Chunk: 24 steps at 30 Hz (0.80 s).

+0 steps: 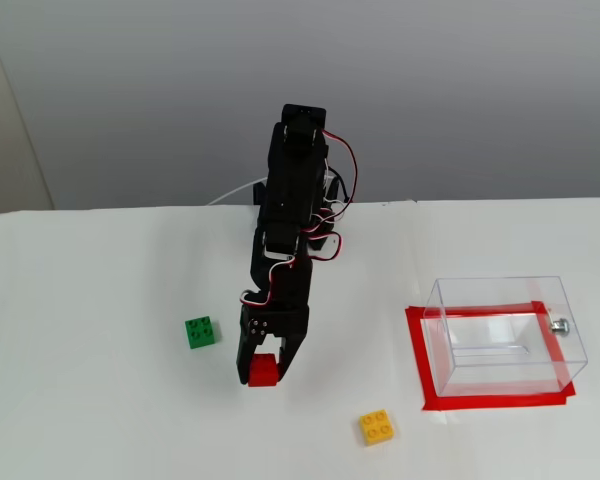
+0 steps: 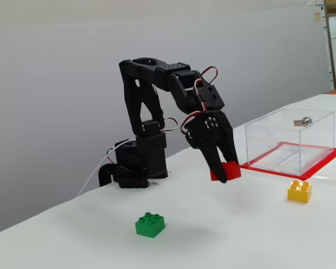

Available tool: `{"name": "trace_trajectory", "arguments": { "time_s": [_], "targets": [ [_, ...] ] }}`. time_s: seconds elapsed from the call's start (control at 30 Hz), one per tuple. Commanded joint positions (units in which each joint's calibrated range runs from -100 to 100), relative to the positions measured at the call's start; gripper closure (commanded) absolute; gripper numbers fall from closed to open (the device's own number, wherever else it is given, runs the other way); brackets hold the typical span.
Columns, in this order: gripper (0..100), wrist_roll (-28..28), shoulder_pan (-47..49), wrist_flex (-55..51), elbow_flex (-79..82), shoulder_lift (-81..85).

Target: Pick the red lego brick and place it into the transparent box

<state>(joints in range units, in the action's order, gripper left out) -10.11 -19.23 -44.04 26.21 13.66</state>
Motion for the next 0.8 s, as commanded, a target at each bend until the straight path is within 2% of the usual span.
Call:
{"name": "trace_trajectory", "arguments": {
  "time_s": [0.0,0.13,0.37,0.77],
  "targets": [
    [86,2.5,2.7,-6.4,-8.9,3.0],
    [86,6.0,6.0,-13.1,-17.9,2.8],
    [86,8.5,10.5,-18.7,-26.0,2.7],
    [86,9.7,23.7,-25.1,-33.5,3.1]
  ]
}}
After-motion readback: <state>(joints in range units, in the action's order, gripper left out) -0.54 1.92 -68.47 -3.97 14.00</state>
